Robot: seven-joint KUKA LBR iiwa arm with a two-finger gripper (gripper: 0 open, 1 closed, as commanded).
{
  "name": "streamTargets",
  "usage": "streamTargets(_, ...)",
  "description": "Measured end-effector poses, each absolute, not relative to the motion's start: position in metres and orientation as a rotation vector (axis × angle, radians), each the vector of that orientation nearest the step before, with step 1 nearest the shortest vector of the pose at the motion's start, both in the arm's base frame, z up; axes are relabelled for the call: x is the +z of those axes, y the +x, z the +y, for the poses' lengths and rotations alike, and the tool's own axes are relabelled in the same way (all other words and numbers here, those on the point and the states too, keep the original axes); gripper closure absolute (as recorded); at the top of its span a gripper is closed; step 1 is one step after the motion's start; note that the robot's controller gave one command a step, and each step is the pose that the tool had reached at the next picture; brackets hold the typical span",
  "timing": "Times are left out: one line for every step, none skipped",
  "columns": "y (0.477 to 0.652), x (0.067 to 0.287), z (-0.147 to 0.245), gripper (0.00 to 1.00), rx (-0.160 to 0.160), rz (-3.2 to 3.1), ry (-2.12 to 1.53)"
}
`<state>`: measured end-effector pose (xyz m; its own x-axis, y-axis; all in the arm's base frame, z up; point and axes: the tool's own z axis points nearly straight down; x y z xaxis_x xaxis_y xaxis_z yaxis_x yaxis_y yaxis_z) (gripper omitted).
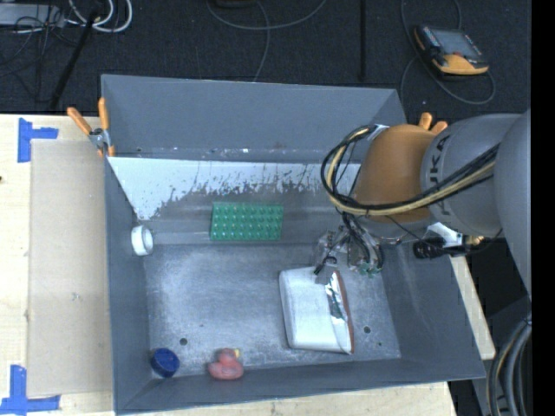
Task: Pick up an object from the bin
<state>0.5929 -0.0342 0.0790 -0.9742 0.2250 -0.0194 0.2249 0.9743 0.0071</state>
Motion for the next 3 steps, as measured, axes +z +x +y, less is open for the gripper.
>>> streamTargets(0.5913,0.0756,-0.0353,0.0,0.003,3.103,0.353)
streamTargets(0.5841,0.0753,-0.0296,0.0,-0.002,3.115,0.264)
streamTargets(0.5862,0.0786,-0.0268,1.0,0.007,3.11,0.261)
